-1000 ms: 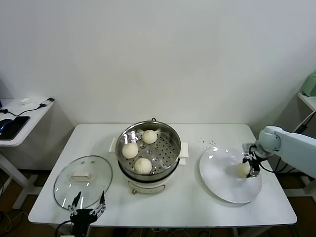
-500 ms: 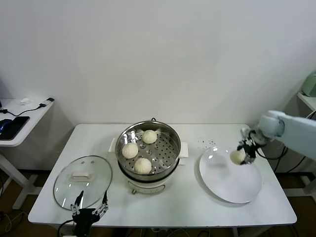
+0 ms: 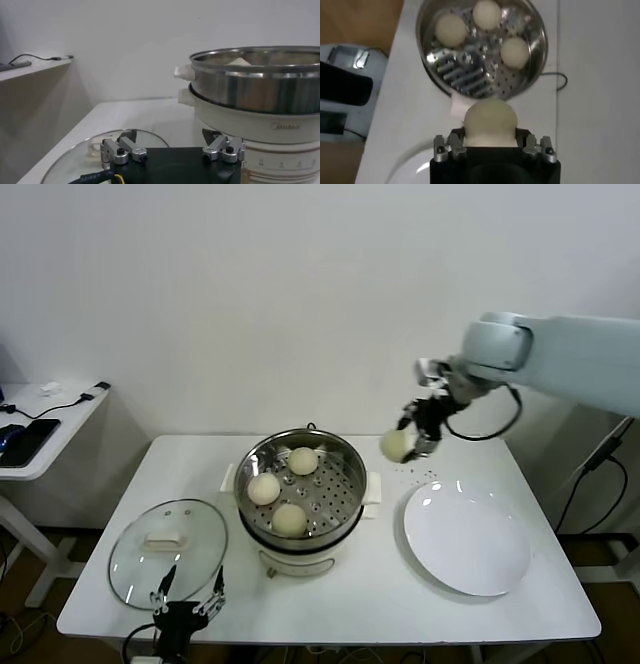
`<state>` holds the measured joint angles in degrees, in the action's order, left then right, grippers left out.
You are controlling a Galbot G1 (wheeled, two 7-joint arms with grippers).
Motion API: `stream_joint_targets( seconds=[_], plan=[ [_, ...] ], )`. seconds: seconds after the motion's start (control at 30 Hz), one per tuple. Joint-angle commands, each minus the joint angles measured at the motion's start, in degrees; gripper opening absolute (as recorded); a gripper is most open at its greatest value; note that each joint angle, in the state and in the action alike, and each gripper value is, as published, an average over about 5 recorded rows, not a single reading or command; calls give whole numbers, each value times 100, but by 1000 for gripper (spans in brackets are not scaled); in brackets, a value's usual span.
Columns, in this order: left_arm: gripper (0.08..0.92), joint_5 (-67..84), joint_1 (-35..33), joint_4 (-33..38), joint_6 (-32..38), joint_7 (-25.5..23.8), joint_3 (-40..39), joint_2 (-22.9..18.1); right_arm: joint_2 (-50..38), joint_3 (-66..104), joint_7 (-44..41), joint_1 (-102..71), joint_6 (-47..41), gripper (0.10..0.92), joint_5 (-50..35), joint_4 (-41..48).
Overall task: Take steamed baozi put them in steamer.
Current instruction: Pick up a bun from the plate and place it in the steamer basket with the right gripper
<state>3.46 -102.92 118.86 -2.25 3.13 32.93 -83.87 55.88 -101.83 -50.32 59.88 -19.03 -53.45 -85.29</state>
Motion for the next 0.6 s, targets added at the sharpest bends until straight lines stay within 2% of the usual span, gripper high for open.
stream_joint_targets(
  seconds=[0.03,0.3,0.6],
  plan=[
    [823,12,24,-22,-2,-1,-4,-14,1548,-9,619,-491,-480,662,-796,86],
    [823,34,-4,-24,2,0,46,-11,1841,3,621,-1316,-454,662,-110,999],
    [823,60,6,-32,-11,-5,71,6,1919,102,586,-1801,-405,662,266,1433]
  ],
)
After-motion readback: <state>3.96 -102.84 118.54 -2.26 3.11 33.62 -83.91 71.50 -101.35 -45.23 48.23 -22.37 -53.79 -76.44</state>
